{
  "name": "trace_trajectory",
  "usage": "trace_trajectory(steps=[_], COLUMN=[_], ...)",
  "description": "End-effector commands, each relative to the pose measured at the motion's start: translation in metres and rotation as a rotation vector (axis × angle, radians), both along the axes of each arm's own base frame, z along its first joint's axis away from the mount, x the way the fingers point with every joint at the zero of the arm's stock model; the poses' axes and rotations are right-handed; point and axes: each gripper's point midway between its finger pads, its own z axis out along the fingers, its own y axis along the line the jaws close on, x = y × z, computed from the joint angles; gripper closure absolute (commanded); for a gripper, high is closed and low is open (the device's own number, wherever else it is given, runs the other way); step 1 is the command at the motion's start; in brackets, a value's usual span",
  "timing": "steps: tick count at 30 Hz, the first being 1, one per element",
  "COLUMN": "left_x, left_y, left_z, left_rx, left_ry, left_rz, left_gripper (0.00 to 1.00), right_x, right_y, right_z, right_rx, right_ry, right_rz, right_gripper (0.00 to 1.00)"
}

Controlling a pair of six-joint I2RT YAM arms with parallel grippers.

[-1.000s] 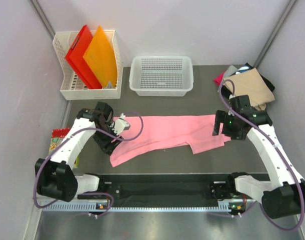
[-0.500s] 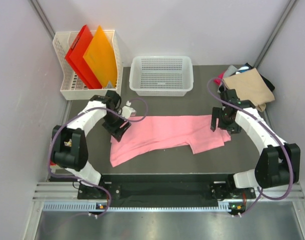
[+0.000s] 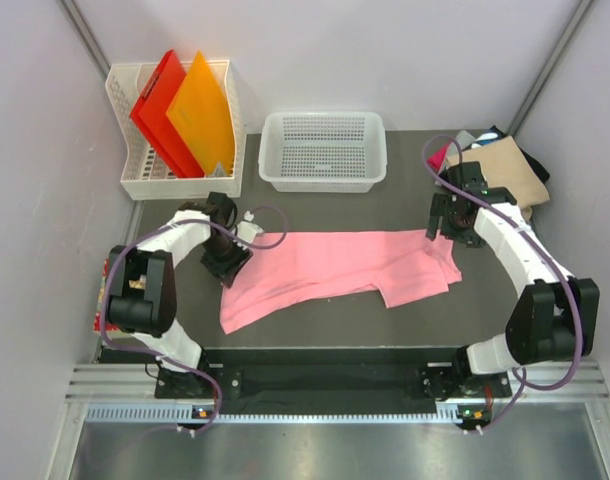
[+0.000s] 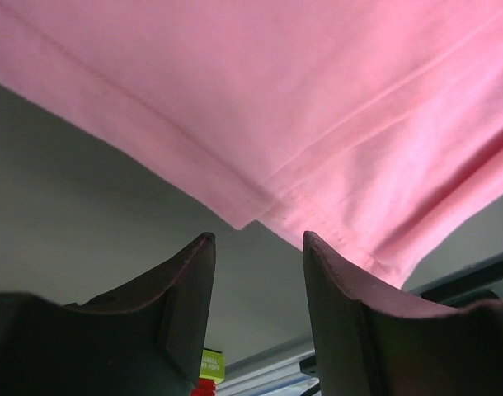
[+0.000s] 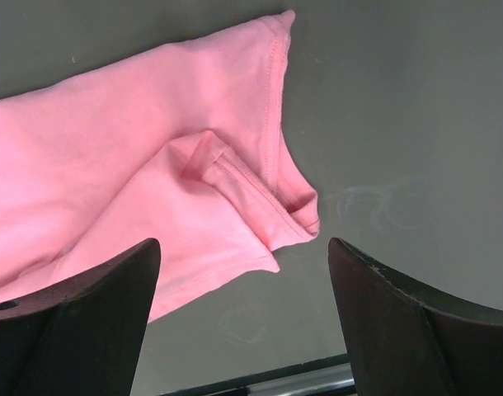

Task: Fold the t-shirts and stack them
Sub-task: Flatten out the tshirt

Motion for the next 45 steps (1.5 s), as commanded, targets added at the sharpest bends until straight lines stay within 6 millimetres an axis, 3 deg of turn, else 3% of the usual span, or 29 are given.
trace_trajectory(steps=[1, 10, 15, 17, 19, 20, 24, 30, 35, 45], left_x=[0.018, 0.022, 0.010, 0.006, 0.005, 0.004, 0.009, 0.017, 0.013, 0.007], left_y=[0.007, -0.003, -0.006, -0.004, -0.002, -0.002, -0.004, -0.003, -0.002, 0.004], left_z=[-0.002, -0.020, -0.027, -0.027, -0.028, -0.026, -0.015, 0.010, 0.023, 0.025], left_rx=[0.000, -0.038, -0.053, -0.050, -0.041, -0.041, -0.051, -0.052, -0.052, -0.030], left_ry=[-0.075, -0.027, 0.028, 0.029, 0.024, 0.024, 0.002, -0.047, -0.075, -0.083], left_rz=[0.043, 0.085, 0.088, 0.085, 0.079, 0.079, 0.080, 0.075, 0.067, 0.062], left_gripper=[0.48, 0.50, 0.51, 0.60, 0.81, 1.00, 1.00, 1.00, 1.00, 1.00], right_x=[0.022, 0.030, 0.027, 0.027, 0.026, 0.027, 0.028, 0.037, 0.035, 0.035], right_y=[-0.004, -0.007, -0.007, -0.007, -0.009, -0.009, -0.013, -0.012, -0.013, -0.020], right_z=[0.017, 0.012, 0.007, 0.008, 0.008, 0.007, -0.006, -0.043, -0.063, -0.087], right_rx=[0.013, 0.029, 0.036, 0.039, 0.036, 0.036, 0.032, 0.037, 0.027, -0.015], right_ry=[-0.072, -0.066, -0.053, -0.059, -0.062, -0.062, -0.040, 0.044, 0.088, 0.132], right_rz=[-0.028, -0.043, -0.050, -0.050, -0.051, -0.053, -0.063, -0.072, -0.071, -0.064], right_gripper=[0.17, 0.18, 0.18, 0.18, 0.18, 0.19, 0.20, 0.18, 0.20, 0.49])
